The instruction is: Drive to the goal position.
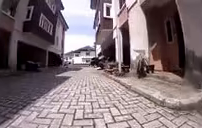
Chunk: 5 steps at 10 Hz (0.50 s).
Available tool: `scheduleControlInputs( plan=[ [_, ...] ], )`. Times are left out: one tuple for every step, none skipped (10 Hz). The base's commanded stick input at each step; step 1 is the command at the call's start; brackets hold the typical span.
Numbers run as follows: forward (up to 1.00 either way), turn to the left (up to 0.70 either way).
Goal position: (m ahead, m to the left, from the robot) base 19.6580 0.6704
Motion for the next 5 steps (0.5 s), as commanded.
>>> scheduleControlInputs(
  plan=[
    [0.50, 0.00],
    [0.50, 0.00],
    [0.50, 0.00],
    [0.50, 0.00],
    [0.50, 0.00]
  ],
)
